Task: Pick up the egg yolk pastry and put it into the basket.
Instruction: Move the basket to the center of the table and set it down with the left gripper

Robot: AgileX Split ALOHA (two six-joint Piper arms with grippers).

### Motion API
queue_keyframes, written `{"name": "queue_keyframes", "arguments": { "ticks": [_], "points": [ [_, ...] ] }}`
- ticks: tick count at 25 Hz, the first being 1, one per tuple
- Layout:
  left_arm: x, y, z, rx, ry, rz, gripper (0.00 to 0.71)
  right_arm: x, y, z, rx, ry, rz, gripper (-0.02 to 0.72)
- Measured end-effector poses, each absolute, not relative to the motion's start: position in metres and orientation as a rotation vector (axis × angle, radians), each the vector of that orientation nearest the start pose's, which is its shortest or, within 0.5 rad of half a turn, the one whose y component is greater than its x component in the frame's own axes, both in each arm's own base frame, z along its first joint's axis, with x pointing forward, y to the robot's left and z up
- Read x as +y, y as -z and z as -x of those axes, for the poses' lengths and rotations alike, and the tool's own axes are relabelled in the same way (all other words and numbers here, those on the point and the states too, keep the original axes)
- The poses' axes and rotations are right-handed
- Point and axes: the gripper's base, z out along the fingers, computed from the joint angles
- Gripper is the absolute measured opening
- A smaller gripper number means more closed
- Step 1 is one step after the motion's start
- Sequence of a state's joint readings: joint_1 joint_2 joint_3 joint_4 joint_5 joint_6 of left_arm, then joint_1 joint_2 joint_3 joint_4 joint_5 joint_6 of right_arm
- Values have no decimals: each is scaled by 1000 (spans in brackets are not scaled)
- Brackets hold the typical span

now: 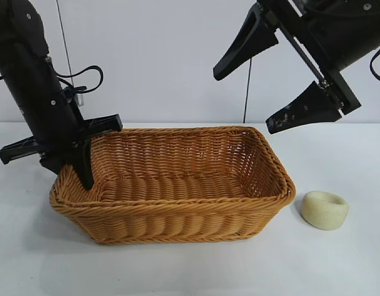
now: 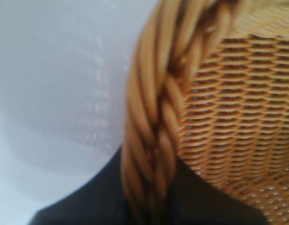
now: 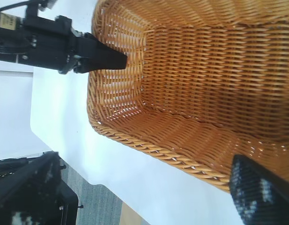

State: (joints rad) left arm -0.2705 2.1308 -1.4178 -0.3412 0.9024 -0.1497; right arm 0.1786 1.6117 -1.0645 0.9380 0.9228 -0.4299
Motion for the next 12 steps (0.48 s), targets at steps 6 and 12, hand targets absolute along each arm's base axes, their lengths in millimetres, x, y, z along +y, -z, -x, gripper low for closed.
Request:
{"name": "queue_keyframes", "arguments": {
  "ticks": [6,12],
  "points": [
    [-132,-132,-384,3116,442,132,664,114,-249,-299,2667,-1077,114,695],
    [-132,-187,-389,3020,453,51,692,114,-249,-299,2667,-1077,114,695]
  ]
}}
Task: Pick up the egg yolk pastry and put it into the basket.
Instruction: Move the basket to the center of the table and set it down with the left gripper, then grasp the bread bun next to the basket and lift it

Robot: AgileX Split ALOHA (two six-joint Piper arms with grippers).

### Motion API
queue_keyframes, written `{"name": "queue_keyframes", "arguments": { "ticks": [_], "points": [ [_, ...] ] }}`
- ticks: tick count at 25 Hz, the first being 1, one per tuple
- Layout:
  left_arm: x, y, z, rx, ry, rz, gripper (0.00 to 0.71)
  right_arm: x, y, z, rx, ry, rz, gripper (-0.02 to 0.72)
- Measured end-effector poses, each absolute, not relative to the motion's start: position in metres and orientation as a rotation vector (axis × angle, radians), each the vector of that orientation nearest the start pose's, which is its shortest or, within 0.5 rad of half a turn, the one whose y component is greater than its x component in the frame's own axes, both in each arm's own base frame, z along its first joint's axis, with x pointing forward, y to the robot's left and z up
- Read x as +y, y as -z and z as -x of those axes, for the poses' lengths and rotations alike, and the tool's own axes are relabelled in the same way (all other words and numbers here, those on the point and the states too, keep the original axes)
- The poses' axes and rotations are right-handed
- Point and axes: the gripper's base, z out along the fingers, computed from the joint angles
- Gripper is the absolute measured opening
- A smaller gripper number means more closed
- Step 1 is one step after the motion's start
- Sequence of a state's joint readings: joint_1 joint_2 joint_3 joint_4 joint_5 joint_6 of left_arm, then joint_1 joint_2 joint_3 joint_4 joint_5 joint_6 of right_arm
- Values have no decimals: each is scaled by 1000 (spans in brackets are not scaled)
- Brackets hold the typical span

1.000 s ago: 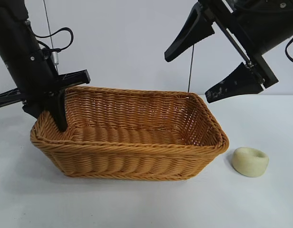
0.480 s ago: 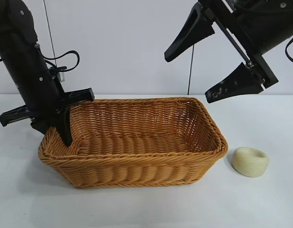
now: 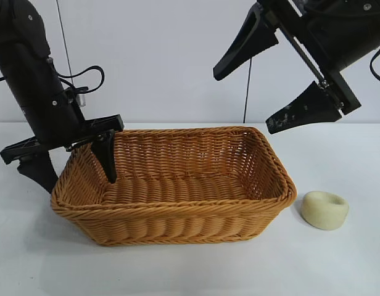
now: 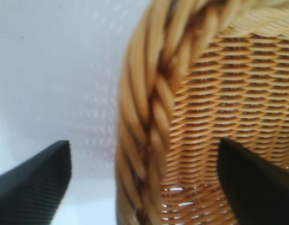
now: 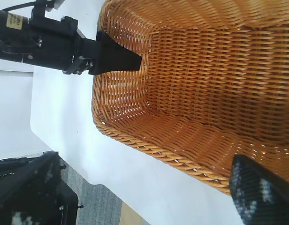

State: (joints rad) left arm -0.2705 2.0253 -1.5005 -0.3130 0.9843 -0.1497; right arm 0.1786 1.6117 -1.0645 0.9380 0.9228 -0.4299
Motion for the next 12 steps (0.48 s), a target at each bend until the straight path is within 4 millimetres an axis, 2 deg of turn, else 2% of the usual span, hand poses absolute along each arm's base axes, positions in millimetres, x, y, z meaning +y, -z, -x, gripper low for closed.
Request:
{"name": "queue_keyframes", "arguments": {
  "ticks": [5,9,12],
  "points": [
    [-127,-232,-397,2960,348,-65,694,114,-249,-299,2668,-1078,115,695],
    [-120,-248,-402,2937,228,-118,695,114,-249,-298,2676,-1088,123,695],
    [-109,-249,-404,2942,165,-114,695,114,-249,-298,2677,-1090,124,695]
  ]
}}
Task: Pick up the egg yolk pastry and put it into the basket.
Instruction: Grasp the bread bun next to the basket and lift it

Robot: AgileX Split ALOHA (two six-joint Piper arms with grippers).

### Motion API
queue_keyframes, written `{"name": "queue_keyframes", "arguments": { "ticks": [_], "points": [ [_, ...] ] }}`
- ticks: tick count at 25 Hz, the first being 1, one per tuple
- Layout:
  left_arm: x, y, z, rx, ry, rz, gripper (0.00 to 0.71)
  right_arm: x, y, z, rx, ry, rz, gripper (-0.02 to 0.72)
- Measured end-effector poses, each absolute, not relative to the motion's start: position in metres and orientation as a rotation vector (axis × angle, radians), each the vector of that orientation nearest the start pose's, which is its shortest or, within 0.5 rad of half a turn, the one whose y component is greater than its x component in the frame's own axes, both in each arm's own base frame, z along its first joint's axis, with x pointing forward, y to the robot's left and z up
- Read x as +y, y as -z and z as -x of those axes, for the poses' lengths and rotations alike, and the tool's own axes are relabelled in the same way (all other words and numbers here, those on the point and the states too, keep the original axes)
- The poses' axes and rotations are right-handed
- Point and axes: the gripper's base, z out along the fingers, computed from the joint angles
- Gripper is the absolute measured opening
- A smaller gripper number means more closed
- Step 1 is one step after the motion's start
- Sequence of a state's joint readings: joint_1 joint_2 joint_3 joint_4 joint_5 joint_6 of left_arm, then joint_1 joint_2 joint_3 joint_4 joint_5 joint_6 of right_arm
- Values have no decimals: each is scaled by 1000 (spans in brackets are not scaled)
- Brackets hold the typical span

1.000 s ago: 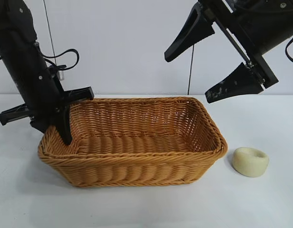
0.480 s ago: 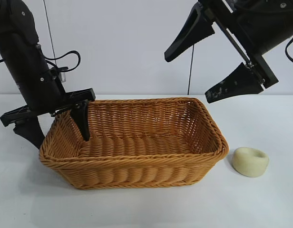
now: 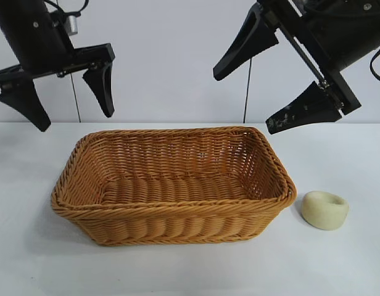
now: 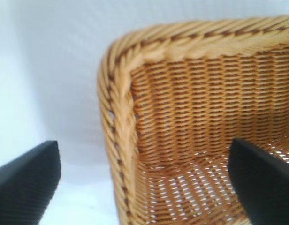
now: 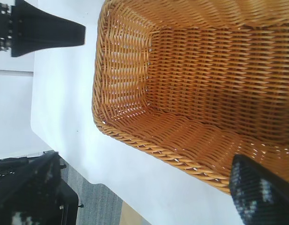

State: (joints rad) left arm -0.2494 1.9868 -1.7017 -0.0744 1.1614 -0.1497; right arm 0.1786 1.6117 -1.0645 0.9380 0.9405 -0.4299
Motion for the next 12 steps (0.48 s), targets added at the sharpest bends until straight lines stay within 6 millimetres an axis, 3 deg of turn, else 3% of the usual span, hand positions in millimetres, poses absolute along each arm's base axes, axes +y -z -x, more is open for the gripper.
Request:
{"name": "queue_keyframes", "arguments": {
  "ticks": [8,12],
  "points": [
    [-45,-248,-412,2975,32,62,695,114,-249,-298,2677,-1090,124,695],
    [-41,-248,-412,2977,29,59,695,114,-249,-298,2677,-1090,124,695]
  ]
}}
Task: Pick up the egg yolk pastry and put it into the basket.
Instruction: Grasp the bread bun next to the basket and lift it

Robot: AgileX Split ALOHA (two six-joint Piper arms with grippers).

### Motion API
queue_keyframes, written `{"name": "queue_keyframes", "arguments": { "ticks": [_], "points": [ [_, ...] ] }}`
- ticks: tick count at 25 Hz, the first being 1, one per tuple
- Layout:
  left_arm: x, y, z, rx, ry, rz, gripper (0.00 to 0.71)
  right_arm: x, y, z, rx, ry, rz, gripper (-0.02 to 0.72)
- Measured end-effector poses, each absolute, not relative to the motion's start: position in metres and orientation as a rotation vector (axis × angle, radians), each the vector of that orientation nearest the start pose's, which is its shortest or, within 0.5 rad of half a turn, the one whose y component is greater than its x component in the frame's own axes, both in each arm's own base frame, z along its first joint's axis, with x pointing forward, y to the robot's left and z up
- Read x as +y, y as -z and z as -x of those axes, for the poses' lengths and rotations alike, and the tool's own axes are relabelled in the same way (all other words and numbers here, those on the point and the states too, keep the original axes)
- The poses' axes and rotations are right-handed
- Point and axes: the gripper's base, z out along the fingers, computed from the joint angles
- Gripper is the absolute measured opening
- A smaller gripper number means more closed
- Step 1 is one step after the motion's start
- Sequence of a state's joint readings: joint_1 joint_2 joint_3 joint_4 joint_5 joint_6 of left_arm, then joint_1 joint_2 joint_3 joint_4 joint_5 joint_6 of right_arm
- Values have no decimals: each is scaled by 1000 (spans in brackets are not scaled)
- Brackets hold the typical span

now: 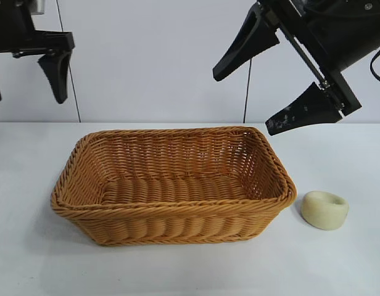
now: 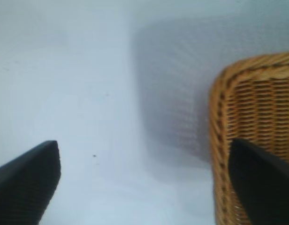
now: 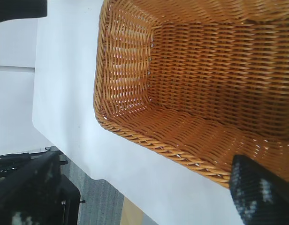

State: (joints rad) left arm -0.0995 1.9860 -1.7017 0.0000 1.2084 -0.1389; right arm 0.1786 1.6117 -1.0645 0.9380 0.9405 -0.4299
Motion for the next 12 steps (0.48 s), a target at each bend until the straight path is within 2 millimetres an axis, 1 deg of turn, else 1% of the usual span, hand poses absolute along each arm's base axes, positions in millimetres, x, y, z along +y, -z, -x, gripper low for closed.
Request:
{"name": "queue_keyframes", "arguments": {
  "ticks": [3,6,8,9,11,12],
  "points": [
    [-41,-254,-407,2970,30,52,695,114,-249,-298,2678,-1090,124,695],
    [-39,-268,-391,2954,33,52,695,114,-249,-298,2678,-1090,124,695],
    [-37,-284,-372,2928,36,46,695,114,-249,-298,2678,-1090,124,695],
    [-36,-289,-361,2927,36,45,695,114,-249,-298,2678,-1090,124,695],
    [-33,-304,-334,2903,38,29,695,114,-249,-298,2678,-1091,125,695],
    [-32,-306,-320,2906,37,19,695,114,-249,-298,2678,-1091,125,695]
  ]
}}
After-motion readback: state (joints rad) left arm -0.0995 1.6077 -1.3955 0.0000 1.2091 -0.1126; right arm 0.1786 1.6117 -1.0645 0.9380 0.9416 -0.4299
